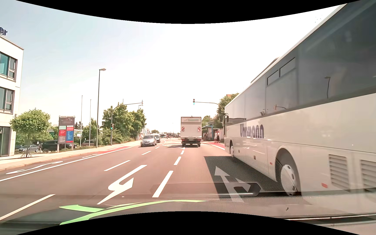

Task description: Follow the waypoints while adhering to traffic rules and regulations

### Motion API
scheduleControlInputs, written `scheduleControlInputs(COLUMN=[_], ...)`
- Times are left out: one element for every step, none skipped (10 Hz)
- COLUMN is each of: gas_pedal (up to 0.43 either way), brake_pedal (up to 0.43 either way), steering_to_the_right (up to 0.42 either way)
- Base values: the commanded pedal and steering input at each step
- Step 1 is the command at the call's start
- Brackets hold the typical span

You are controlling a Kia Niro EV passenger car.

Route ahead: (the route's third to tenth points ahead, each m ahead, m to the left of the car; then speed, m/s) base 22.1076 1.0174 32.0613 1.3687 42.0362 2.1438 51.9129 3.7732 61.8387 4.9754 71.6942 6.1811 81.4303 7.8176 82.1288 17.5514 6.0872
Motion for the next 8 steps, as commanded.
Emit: scheduleControlInputs(gas_pedal=[0.118,0.118,0.11,0.11,0.11,0.11,0.11,0.11], brake_pedal=[0.0,0.0,0.0,0.0,0.0,0.0,0.0,0.0], steering_to_the_right=[0.02,0.02,0.02,0.02,0.02,0.02,0.02,0.02])
